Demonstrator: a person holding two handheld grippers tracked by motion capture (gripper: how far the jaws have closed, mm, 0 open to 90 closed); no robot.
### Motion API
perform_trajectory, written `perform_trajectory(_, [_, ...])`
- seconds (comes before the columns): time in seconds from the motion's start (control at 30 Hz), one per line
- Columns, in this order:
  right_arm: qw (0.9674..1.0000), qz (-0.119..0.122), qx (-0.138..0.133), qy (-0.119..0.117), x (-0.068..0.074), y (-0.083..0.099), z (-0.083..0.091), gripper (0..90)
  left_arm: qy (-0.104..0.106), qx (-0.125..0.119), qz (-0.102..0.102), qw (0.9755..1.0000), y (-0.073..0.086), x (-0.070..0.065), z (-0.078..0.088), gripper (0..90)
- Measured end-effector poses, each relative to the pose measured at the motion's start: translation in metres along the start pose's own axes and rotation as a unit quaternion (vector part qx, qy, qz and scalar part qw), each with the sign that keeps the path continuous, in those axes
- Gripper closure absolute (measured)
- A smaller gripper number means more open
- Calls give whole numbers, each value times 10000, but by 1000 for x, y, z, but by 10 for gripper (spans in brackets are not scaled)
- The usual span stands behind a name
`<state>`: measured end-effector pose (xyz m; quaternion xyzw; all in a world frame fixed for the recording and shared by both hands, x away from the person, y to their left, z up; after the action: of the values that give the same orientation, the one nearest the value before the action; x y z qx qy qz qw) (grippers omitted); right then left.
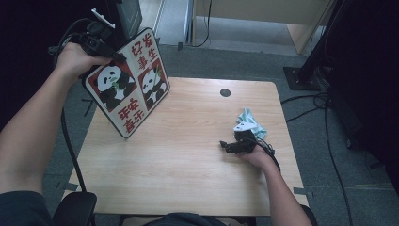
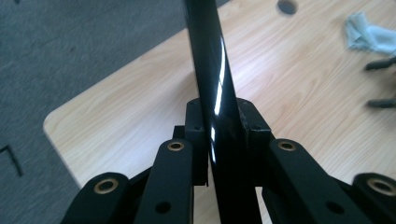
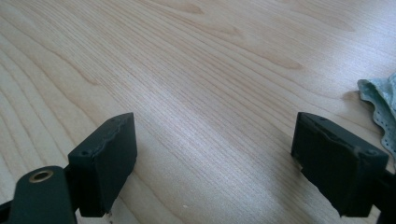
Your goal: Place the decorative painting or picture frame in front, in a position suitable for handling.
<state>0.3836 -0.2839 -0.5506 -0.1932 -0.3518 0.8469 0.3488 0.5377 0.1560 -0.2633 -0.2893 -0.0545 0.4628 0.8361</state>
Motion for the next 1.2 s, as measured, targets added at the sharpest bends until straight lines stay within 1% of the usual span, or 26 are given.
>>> perform_trajectory(0.03, [10000,6,4,-2,0,0,0,142,13,-85,-52,9999,-1,-3,3,779])
perform_trajectory(0.1, [10000,6,5,-4,0,0,0,142,-75,-37,-201,9998,-1,-9,5,779])
perform_trajectory(0.13, [10000,8,10,-4,0,0,0,142,-54,2,-176,9998,-1,-11,5,778])
perform_trajectory(0.17, [10000,9,12,-4,0,0,0,142,-50,36,-202,9998,-1,-12,6,779])
perform_trajectory(0.23, [10000,6,11,-4,0,0,0,142,34,132,-256,9996,1,-16,7,780])
perform_trajectory(0.3, [10000,1,2,-5,0,0,0,142,86,181,-267,9994,1,-21,8,781])
perform_trajectory(0.37, [10000,2,6,-6,0,0,0,143,137,201,-372,9990,2,-29,10,781])
perform_trajectory(0.4, [10000,4,5,-6,0,0,0,143,158,210,-486,9985,2,-35,11,780])
perform_trajectory(0.47, [10000,1,5,-6,0,0,0,143,165,214,-608,9978,3,-42,12,780])
perform_trajectory(0.57, [10000,4,7,-6,0,0,0,143,192,172,-713,9971,4,-53,13,780])
perform_trajectory(0.6, [10000,5,7,-5,0,0,0,142,199,163,-721,9971,4,-56,14,780])
perform_trajectory(0.63, [10000,6,7,-4,0,0,0,143,232,143,-771,9967,4,-60,15,780])
perform_trajectory(0.77, [10000,5,8,-6,0,0,0,143,332,123,-824,9960,8,-71,17,779])
perform_trajectory(0.83, [10000,4,8,-7,0,0,0,143,364,132,-926,9950,11,-77,16,779])
perform_trajectory(0.93, [10000,1,5,-7,0,0,0,143,320,84,-1202,9922,18,-91,12,779])
perform_trajectory(0.97, [10000,2,5,-7,0,0,0,143,335,66,-1229,9918,19,-94,11,779])
perform_trajectory(1.03, [10000,7,12,-4,0,0,0,143,373,81,-1215,9919,20,-99,9,779])
perform_trajectory(1.1, [10000,6,12,-5,0,0,0,143,485,99,-1206,9915,23,-103,7,779])
perform_trajectory(1.2, [10000,2,6,-1,0,0,0,144,657,165,-1246,9899,27,-111,6,778])
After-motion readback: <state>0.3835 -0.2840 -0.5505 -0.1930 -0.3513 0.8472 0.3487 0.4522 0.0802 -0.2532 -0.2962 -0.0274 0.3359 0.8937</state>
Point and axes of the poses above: each handheld gripper's, and its own axes: z roughly backward along the jaws, y roughly out of its underside, x roughly to its left, the point moved 4 cm from there along -z, roughly forward along the jaws, and after that the axes turned 9 degrees about z, right-handed, at the moved point
